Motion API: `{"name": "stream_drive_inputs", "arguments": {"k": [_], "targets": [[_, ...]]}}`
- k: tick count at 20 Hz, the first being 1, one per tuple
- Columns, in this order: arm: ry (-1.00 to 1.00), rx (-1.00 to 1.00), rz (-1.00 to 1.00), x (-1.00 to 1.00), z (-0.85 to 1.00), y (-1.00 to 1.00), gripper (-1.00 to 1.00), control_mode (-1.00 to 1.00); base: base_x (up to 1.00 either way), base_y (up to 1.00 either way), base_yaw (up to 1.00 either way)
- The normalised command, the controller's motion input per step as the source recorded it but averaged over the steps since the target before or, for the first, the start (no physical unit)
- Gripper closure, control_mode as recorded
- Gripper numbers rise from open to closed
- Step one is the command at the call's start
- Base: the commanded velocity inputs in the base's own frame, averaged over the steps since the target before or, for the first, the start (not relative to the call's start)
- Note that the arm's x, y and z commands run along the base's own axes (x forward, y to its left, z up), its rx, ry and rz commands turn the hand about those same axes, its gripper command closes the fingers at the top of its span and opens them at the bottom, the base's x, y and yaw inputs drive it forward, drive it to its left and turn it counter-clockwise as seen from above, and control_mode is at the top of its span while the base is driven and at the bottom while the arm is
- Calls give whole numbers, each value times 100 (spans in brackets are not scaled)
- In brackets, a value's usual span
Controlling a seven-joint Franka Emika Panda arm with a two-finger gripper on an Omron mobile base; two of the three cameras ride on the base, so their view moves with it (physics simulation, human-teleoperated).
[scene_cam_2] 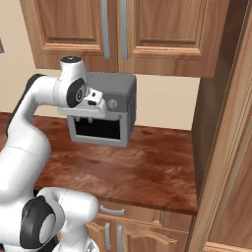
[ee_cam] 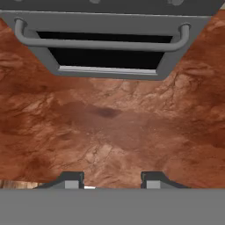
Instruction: Navigate to the coffee machine.
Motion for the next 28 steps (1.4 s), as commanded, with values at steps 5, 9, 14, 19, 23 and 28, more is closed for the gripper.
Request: {"name": "stream_drive_inputs", "arguments": {"k": [5,9,14,19,23,28], "targets": [[1,0,0,-12,0,0,-100,-100,0,0,0],[1,0,-8,-100,0,-8,-100,-100,0,0,0],[-1,0,-7,-100,0,-15,-100,-100,0,0,0],[-7,0,-3,-100,0,-3,-100,-100,0,0,0],[-2,0,0,-79,1,-12,-100,-100,0,0,0],[0,0,0,-10,0,0,-100,-100,0,0,0]]}}
